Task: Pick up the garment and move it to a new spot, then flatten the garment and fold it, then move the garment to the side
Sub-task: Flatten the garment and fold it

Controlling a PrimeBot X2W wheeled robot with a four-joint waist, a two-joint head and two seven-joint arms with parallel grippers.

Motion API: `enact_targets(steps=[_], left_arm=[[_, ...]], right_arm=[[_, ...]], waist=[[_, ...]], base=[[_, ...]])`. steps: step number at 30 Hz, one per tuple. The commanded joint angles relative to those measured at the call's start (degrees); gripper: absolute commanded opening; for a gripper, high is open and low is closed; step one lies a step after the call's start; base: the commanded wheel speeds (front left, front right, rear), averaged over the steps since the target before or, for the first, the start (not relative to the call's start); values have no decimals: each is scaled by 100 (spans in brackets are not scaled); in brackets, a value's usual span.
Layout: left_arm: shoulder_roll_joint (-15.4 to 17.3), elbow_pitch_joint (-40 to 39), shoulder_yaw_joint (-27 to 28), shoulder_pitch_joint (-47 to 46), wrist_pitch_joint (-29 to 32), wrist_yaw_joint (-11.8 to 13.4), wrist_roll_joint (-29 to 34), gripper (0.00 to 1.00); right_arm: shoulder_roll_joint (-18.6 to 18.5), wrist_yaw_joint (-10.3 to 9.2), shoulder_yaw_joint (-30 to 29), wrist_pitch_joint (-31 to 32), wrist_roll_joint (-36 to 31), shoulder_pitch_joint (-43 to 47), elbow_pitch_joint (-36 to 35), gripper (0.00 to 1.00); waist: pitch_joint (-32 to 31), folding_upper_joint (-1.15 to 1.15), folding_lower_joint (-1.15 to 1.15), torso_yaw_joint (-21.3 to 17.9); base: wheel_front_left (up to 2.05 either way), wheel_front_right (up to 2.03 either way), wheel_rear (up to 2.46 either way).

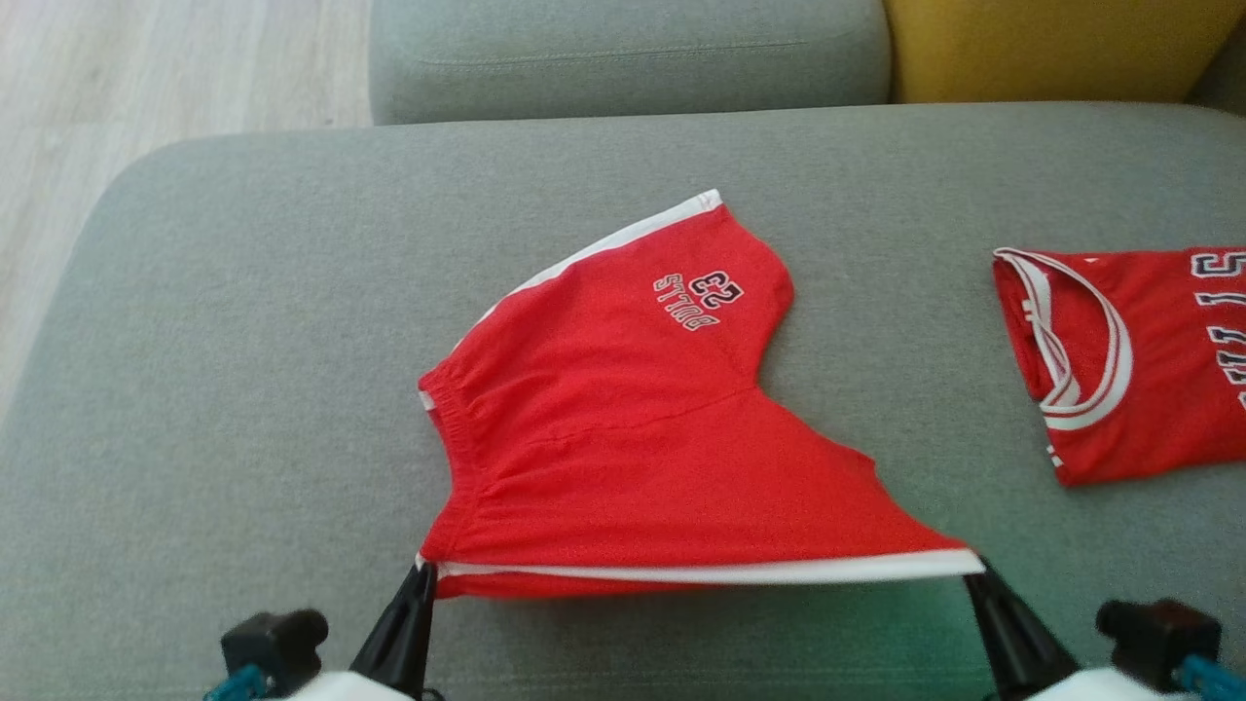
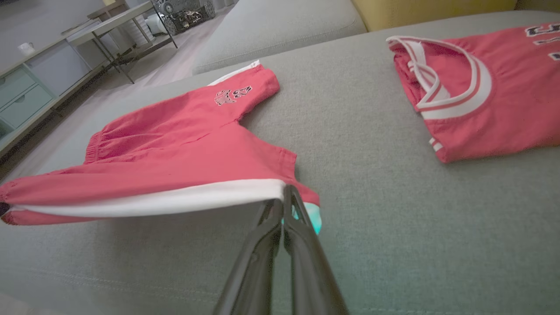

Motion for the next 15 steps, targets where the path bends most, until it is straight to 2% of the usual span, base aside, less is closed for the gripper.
enact_targets(steps=[1,8,15], left_arm=[[116,-203,322,-326,27,67,-40,0],[184,55,212,-1329,200,-255,-53,0],[1,823,189,-2709,125,-584,-165,0]], right_arm=[[-73,-5,-89,-5,-86,-388,-218,0],[-95,-5,-112,142,-412,-1917,291,0],[-548,-5,294,135,-267,-3917,1619,0]], waist=[[34,0,0,57],[438,0,0,336],[1113,0,0,693]], base=[[0,0,0],[0,0,0],[0,0,0]])
